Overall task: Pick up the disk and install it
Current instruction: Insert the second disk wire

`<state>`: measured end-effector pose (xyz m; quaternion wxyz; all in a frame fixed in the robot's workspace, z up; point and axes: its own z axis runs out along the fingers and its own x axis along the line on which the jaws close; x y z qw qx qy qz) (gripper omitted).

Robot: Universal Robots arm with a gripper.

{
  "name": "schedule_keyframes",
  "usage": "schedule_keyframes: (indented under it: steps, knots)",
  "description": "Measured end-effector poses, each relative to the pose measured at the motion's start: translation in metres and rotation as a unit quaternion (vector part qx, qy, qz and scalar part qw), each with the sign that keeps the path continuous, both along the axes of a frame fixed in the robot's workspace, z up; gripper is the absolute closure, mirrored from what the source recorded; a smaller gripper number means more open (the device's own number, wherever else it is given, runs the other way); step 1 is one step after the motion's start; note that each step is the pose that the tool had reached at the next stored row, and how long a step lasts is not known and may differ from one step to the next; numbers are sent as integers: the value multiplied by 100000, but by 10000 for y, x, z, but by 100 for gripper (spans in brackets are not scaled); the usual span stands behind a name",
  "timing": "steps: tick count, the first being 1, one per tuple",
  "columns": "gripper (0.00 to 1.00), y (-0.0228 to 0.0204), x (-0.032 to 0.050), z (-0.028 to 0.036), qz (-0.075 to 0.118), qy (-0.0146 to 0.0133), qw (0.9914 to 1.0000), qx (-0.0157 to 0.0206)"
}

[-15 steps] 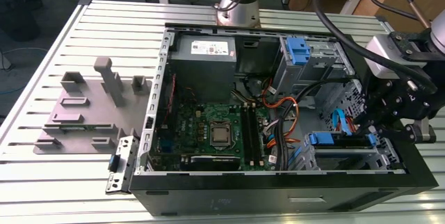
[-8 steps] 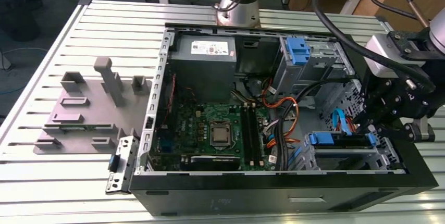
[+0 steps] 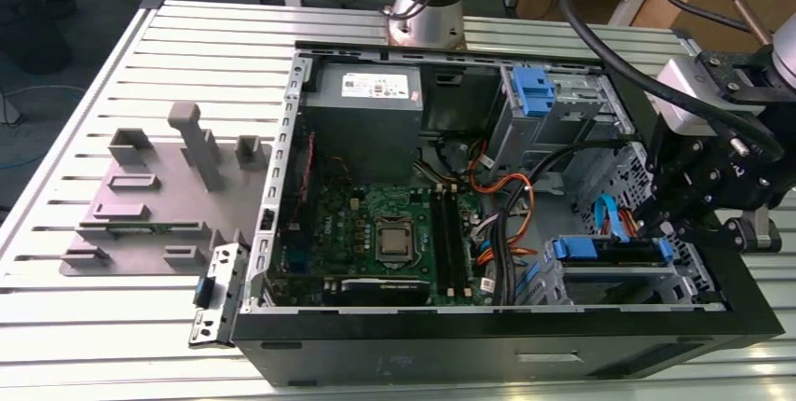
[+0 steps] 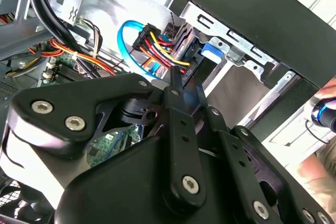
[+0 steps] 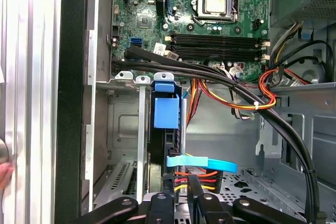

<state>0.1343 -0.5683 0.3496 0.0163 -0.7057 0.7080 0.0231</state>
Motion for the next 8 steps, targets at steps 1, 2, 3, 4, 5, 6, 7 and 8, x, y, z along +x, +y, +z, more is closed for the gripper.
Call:
schedule_keyframes:
  steps: [1,2,3,4,5,6,7,8]
  knots:
    - [75,0,0,0,1,-1,100000,0]
    - [75,0,0,0,0,0,100000,2]
    - [75,0,0,1,1,-1,100000,0]
    - [75,0,0,1,2,0,100000,1]
    - [75,0,0,3,-1,-1,100000,-1]
    - [75,0,0,5,-1,0,100000,-2]
    - [75,0,0,5,1,0,100000,-3]
    - [75,0,0,5,1,-1,100000,-2]
